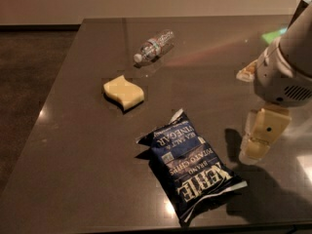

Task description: Pick blue chip bag

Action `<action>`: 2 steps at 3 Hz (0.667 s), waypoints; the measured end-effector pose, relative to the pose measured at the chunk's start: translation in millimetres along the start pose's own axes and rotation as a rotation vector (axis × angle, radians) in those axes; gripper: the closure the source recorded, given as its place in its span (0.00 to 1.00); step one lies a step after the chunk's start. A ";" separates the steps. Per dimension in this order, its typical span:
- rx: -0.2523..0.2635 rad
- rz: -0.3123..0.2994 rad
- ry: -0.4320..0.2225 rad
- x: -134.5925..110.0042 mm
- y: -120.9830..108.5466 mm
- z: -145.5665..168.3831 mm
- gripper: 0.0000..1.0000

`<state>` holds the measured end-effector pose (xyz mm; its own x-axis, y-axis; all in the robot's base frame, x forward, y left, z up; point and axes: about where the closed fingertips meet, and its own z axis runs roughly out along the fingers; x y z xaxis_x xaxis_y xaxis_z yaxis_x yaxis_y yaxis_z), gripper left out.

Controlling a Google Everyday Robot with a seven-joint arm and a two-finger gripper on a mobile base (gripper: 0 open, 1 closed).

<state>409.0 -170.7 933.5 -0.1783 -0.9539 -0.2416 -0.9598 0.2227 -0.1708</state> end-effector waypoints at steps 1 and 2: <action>-0.059 -0.011 -0.037 -13.5 14.4 27.4 0.00; -0.113 -0.023 -0.063 -24.2 27.4 48.8 0.00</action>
Offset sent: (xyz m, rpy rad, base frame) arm -0.0180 0.0591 -0.0729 0.1180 0.1529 0.0948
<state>397.6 -131.7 888.1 -0.1456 -0.9431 -0.2989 -0.9823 0.1737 -0.0695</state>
